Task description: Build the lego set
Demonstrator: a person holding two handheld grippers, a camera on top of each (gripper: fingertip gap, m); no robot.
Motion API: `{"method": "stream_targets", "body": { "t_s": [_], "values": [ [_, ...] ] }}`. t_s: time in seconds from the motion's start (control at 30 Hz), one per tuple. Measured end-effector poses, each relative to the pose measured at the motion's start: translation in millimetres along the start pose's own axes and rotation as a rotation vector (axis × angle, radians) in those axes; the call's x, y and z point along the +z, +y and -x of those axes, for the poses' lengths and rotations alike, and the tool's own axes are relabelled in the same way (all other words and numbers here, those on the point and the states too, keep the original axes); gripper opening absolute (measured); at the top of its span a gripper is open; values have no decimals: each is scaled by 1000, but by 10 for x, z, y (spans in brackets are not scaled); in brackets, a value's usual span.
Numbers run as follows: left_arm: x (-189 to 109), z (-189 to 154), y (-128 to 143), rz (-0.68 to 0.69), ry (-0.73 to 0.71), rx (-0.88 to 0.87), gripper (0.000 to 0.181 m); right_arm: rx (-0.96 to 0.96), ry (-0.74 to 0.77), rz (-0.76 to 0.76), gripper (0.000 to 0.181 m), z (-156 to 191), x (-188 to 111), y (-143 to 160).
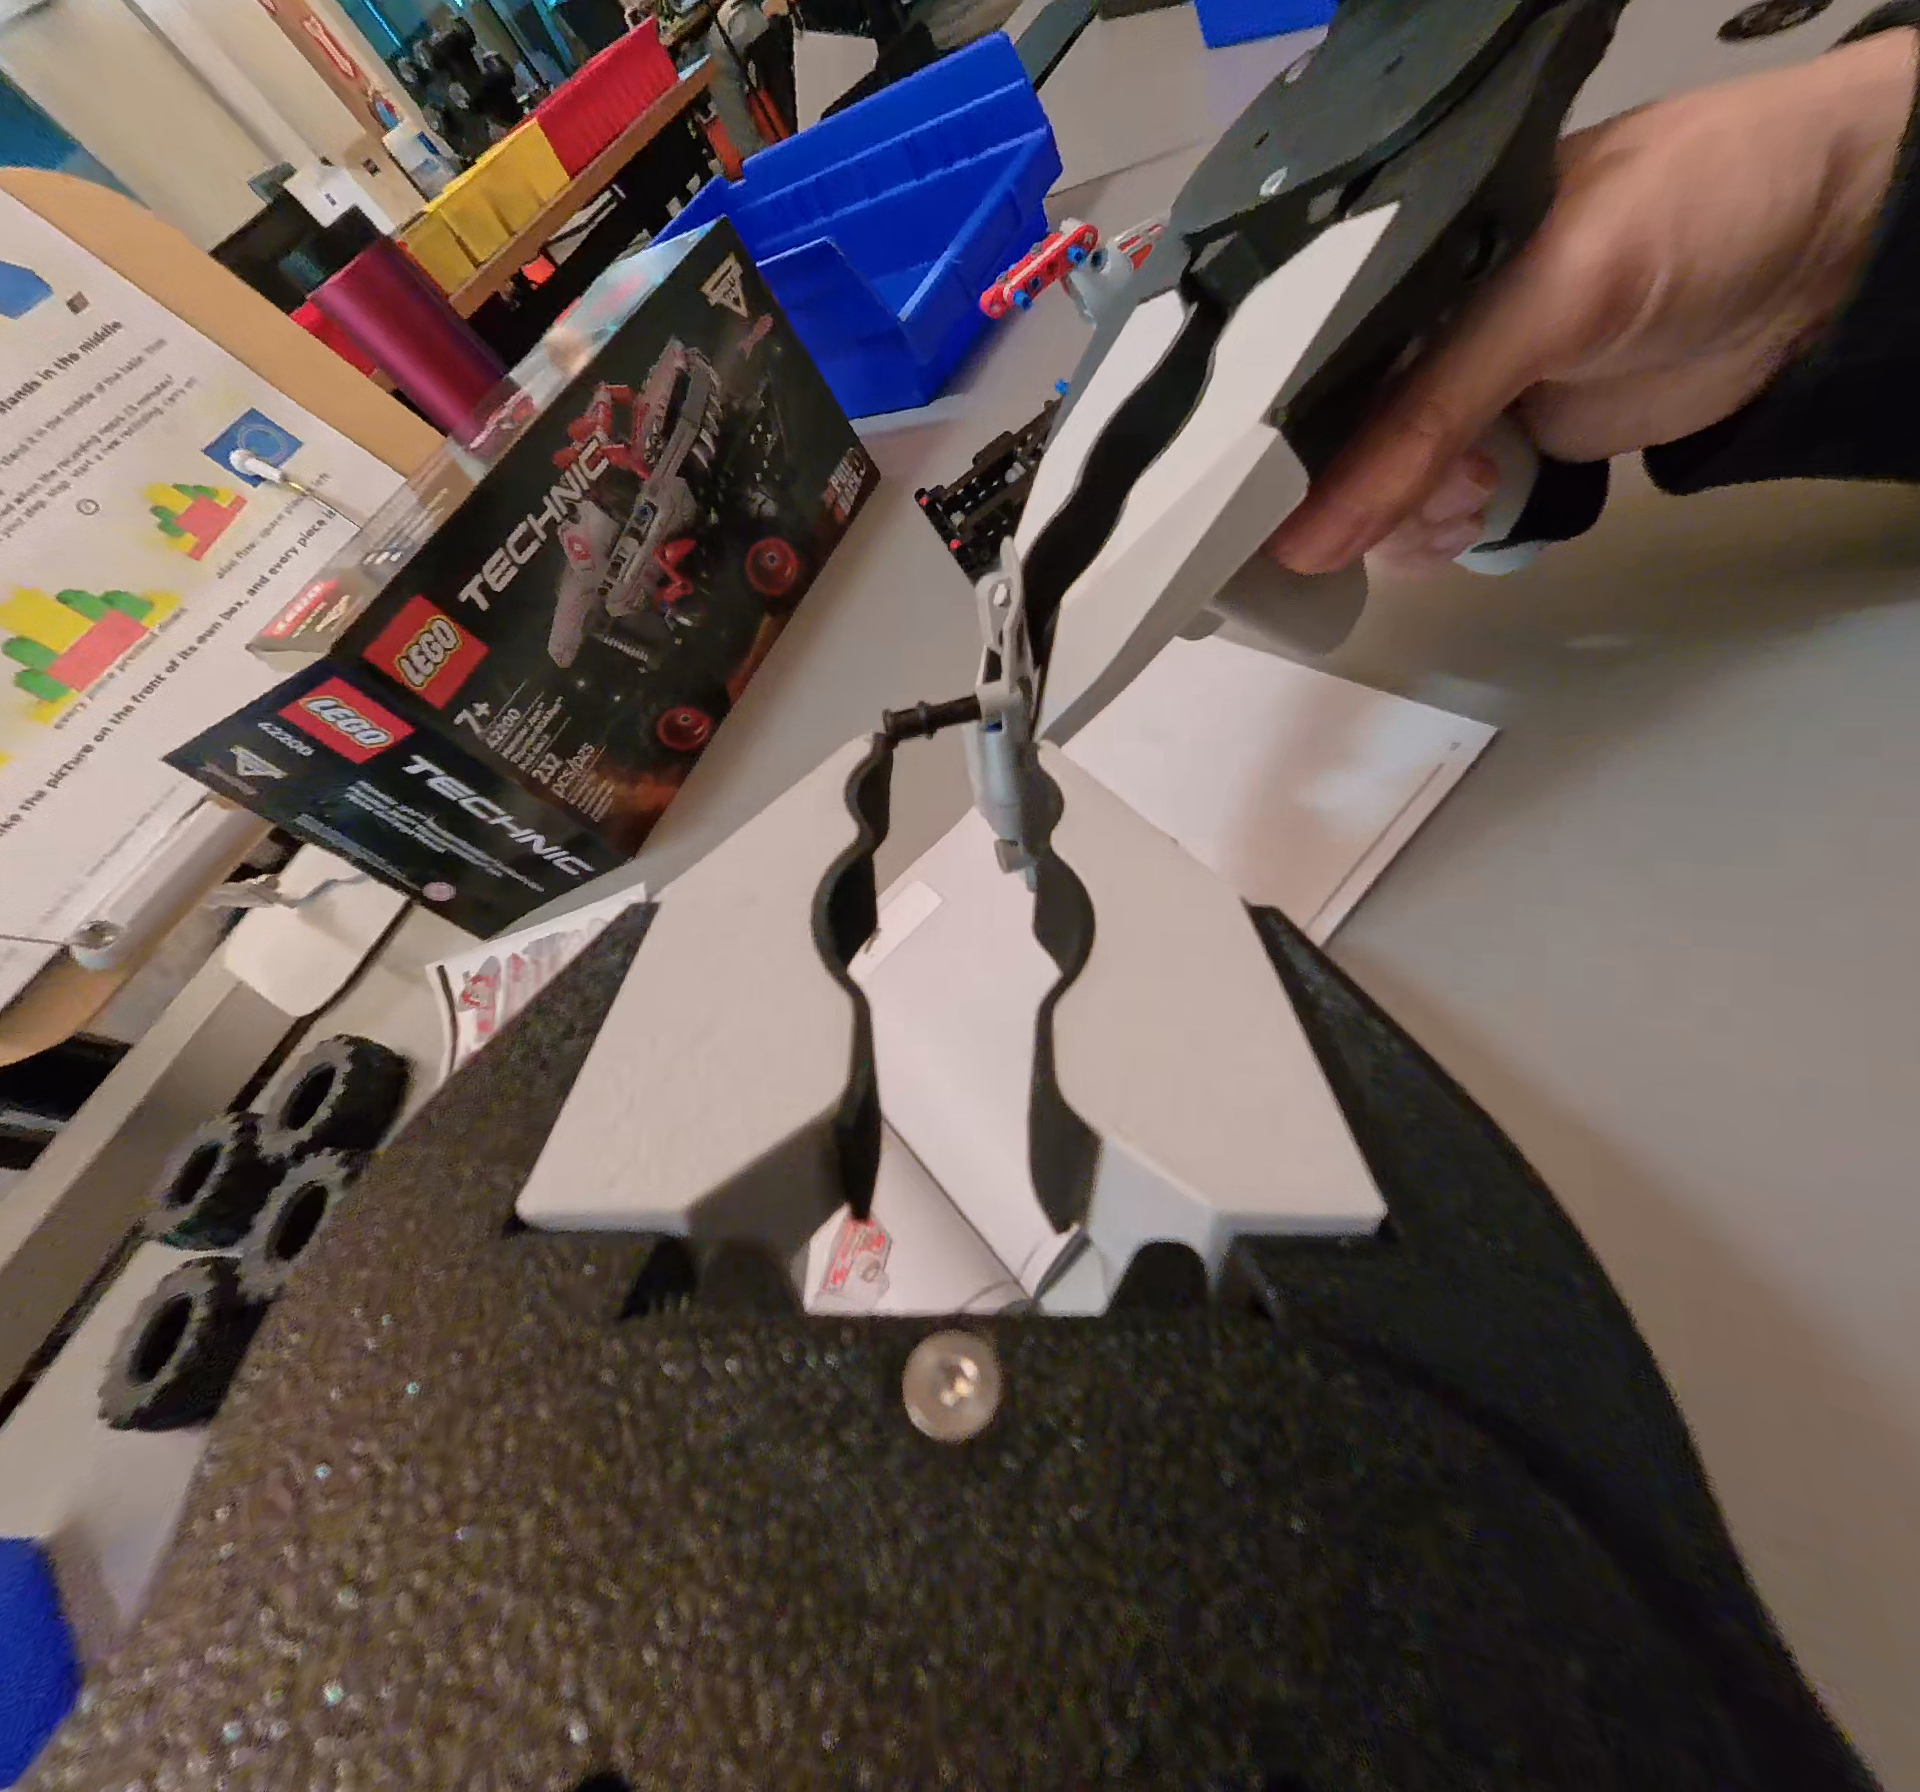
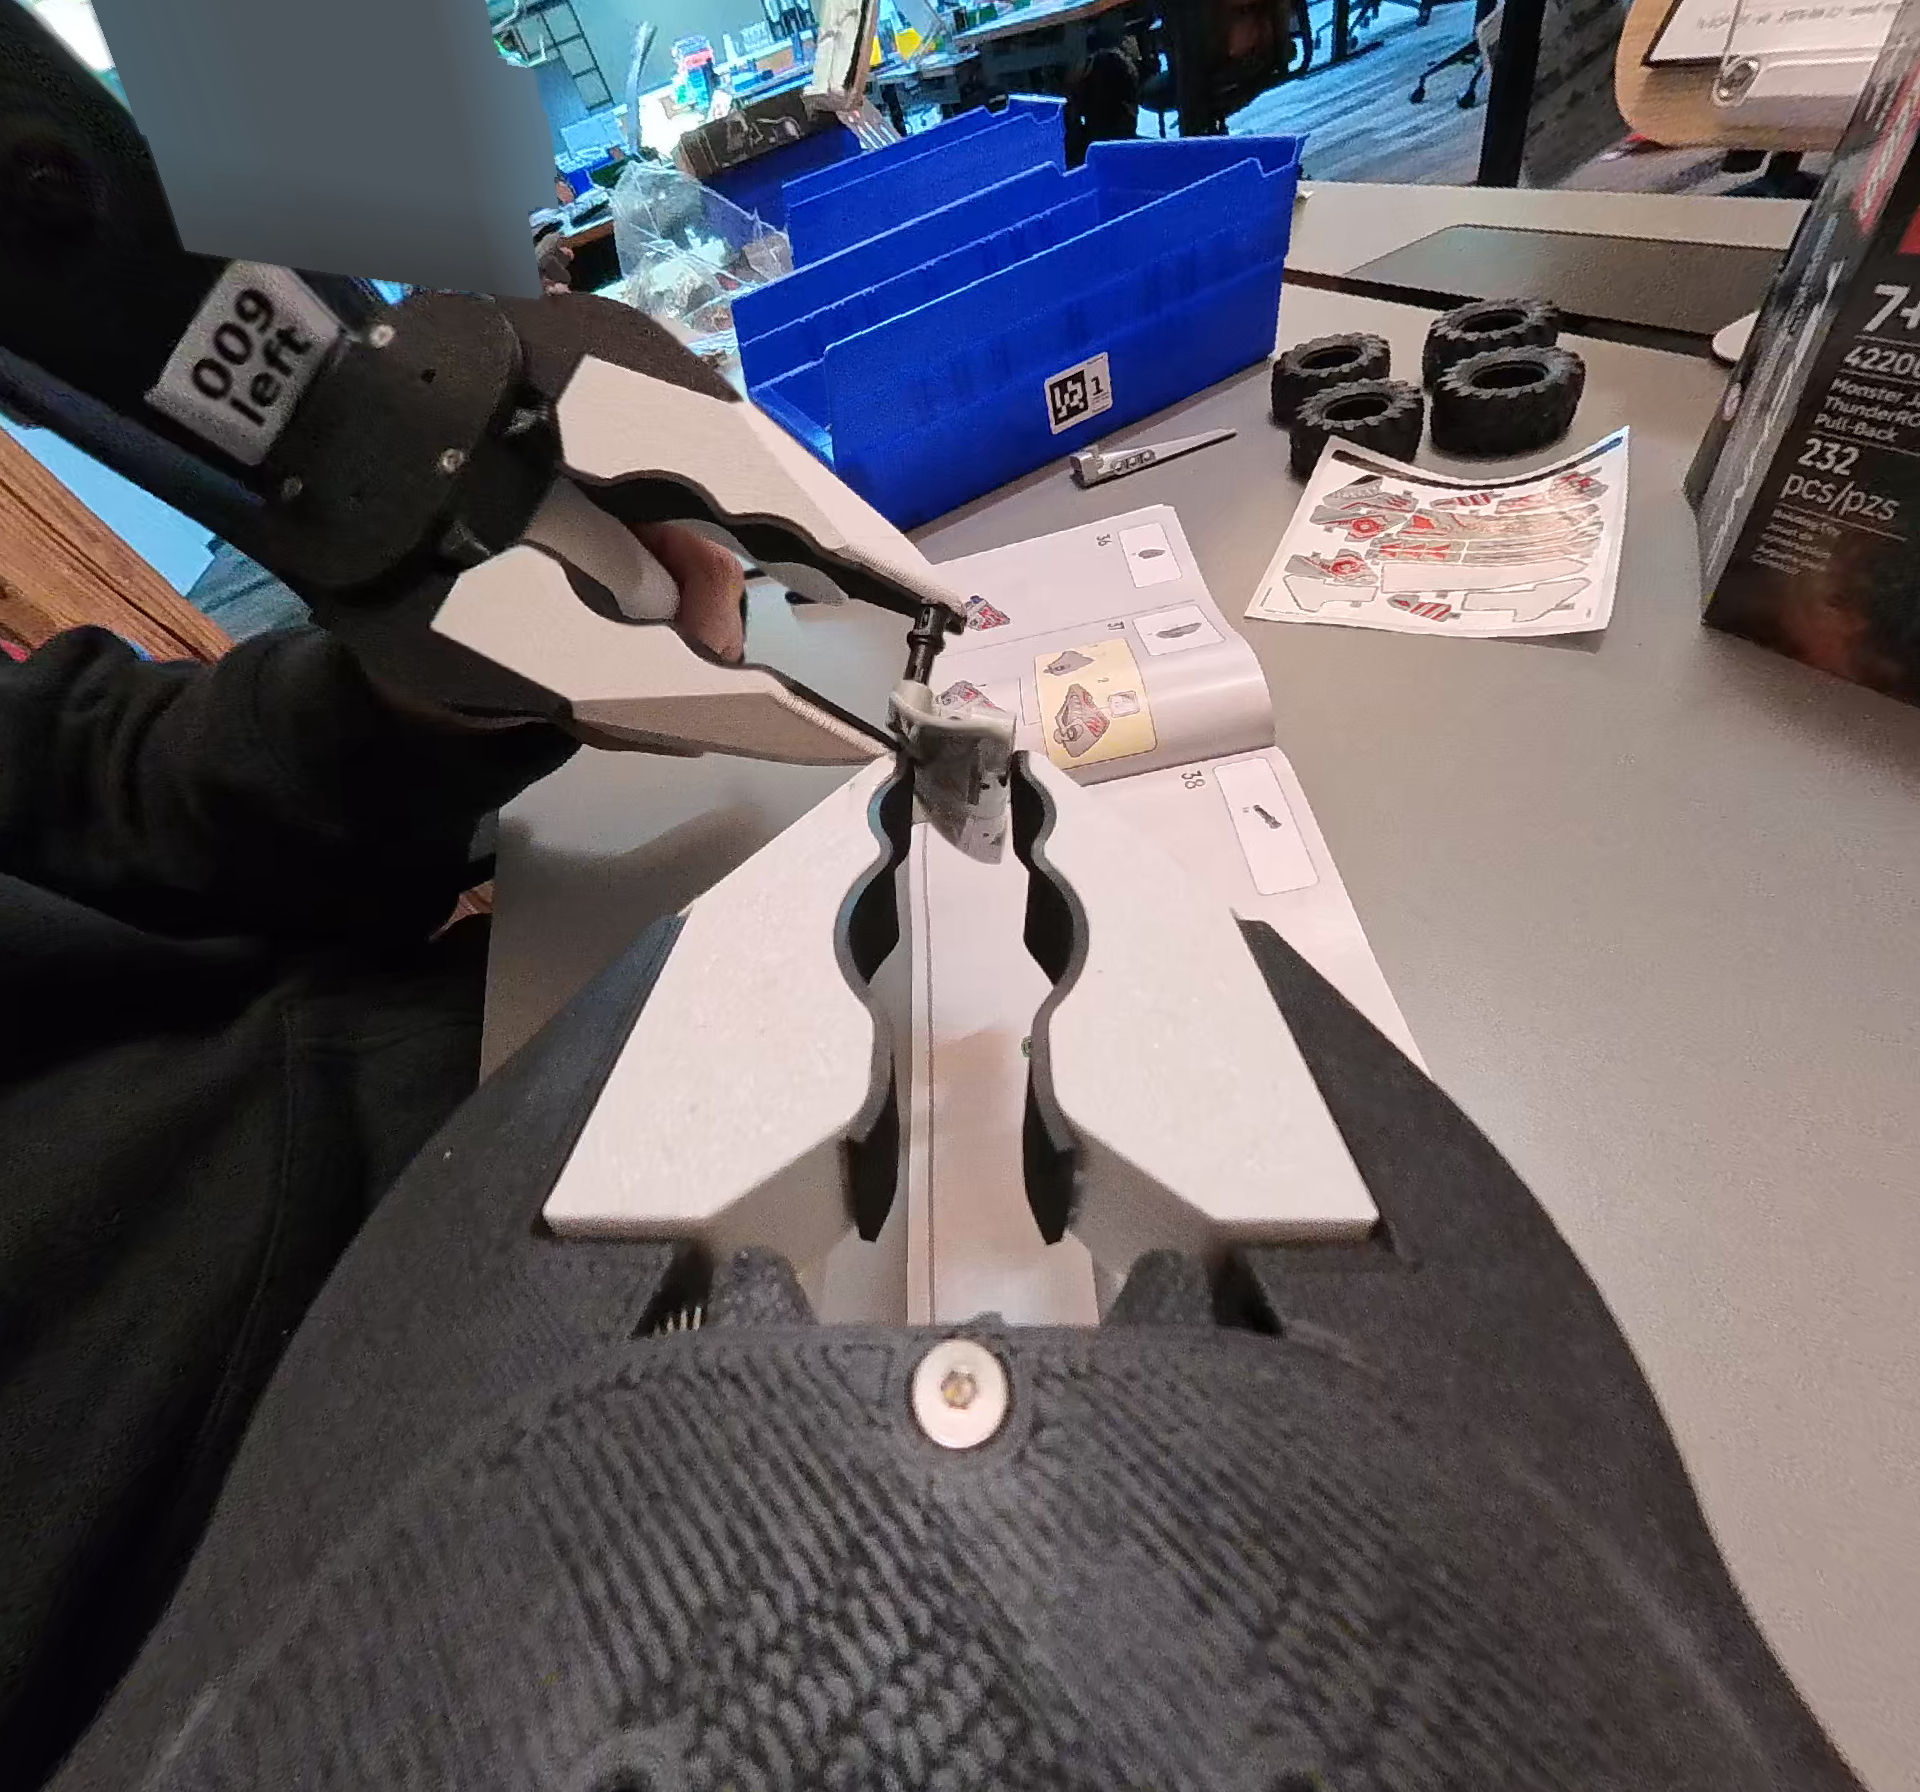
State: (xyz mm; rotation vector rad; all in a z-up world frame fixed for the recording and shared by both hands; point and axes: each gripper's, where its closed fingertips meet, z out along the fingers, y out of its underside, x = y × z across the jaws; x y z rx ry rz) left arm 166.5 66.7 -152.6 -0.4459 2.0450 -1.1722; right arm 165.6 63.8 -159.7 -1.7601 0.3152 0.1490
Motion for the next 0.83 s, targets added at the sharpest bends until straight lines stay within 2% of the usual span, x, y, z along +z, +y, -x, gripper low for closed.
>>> {"method": "stream_targets", "body": {
  "t_s": [0.13, 0.3, 0.43, 0.53, 0.83],
  "values": [
    [9, 3, 38, -17, 39, -65, 23, -52, 12, 11, 14, -11, 17, 32],
    [-29, 14, -43, -116, 110, -241, 22, -147, 83, 38, 14, 6, 78, 33],
    [-24, 14, -5, -89, 55, -155, 28, -161, 125, 74, 13, 14, 125, 51],
    [-17, 34, 17, -67, 3, -79, 23, -173, 130, 93, 13, 16, 126, 65],
    [35, 15, -20, -108, 59, -154, 23, -262, 168, 110, 13, -54, 33, 56]
  ]
}}
